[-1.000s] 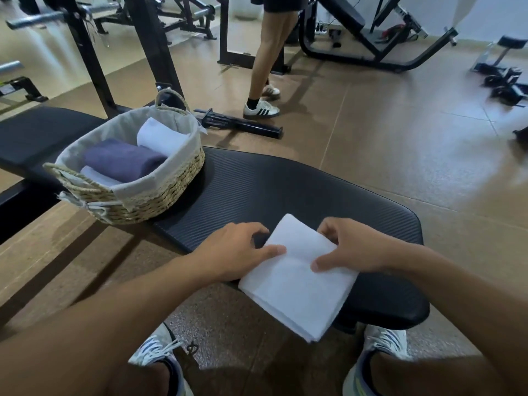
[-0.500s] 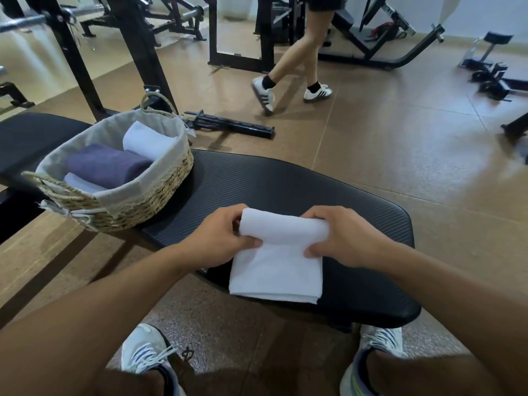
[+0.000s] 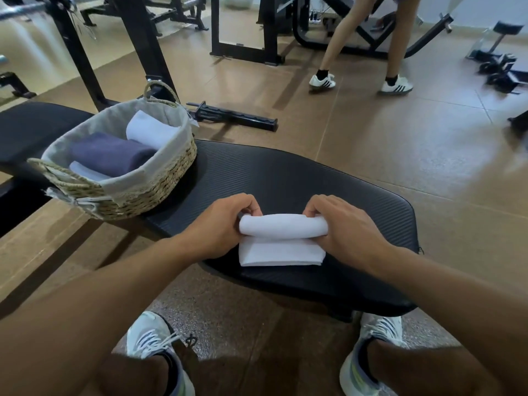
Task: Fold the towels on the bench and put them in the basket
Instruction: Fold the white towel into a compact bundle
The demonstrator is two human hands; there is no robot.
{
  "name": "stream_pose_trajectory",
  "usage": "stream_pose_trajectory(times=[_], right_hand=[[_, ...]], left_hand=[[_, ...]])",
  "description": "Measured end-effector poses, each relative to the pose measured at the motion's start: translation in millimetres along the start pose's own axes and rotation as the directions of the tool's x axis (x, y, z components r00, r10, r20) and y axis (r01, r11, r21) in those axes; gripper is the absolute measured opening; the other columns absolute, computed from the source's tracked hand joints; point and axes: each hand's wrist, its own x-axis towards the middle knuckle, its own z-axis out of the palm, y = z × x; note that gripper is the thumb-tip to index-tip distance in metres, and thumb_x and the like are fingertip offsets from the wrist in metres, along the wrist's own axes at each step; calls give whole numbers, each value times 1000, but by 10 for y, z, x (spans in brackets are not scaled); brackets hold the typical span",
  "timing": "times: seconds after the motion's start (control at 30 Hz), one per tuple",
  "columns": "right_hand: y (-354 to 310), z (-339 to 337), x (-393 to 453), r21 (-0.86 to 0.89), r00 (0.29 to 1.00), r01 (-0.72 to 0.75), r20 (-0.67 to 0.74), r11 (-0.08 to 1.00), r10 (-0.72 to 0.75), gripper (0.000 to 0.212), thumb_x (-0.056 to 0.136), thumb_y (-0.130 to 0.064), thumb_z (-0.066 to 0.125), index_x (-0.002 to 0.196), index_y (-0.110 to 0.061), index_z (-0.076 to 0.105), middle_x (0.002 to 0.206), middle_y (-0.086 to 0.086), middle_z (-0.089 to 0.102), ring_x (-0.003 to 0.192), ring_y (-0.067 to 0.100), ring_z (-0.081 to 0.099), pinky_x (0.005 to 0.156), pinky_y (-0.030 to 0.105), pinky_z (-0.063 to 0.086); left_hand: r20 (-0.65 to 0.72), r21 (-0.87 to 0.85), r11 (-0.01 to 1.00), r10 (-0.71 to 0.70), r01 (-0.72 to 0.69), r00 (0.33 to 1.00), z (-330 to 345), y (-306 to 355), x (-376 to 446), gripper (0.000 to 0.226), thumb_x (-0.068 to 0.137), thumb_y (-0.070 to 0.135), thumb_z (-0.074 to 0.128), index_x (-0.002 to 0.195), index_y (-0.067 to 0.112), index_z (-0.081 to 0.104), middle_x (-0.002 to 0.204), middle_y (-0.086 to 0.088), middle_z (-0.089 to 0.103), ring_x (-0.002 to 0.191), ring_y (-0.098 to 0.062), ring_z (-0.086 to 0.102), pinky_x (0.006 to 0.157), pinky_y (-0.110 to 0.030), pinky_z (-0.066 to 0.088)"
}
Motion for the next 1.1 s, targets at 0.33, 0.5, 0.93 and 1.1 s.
stream_pose_trajectory(times=[0.33, 0.5, 0.93, 1.1], right_hand=[[69, -95, -107, 390, 947, -184, 317, 902, 56, 21, 86, -52, 69, 90, -34, 61, 125, -25, 58, 115, -1, 53, 91, 22, 44], [23, -116, -54, 352, 910, -265, 399, 898, 112, 62, 69, -52, 87, 117, -43, 49, 114, -19, 57, 103, 7, 58, 85, 26, 54], [-56, -109, 77, 154, 974, 22, 219, 988, -56, 68, 62, -65, 83, 120, -43, 55, 114, -22, 55, 105, 3, 48, 95, 30, 42], [-42, 9, 48, 164, 963, -40, 271, 986, -6, 66, 66, -63, 82, 124, -42, 57, 118, -22, 60, 106, 1, 53, 90, 25, 45]], left_hand=[[65, -150, 987, -50, 59, 997, -45, -36, -183, 22, 81, 42, 79, 88, 30, 63, 113, 20, 69, 104, -3, 64, 87, -27, 53], [178, -60, 994, -83, 95, 981, -48, 3, -174, 67, 63, 47, 92, 117, 41, 53, 117, 22, 60, 107, 3, 58, 88, -14, 48], [41, 271, 960, 62, -71, 997, 45, -16, -78, 69, 52, 78, 77, 110, 44, 60, 100, 25, 55, 94, 2, 50, 80, -28, 45], [83, 258, 965, 30, -50, 996, 100, -19, -101, 71, 55, 75, 77, 115, 45, 55, 108, 25, 57, 101, -1, 51, 87, -31, 47]])
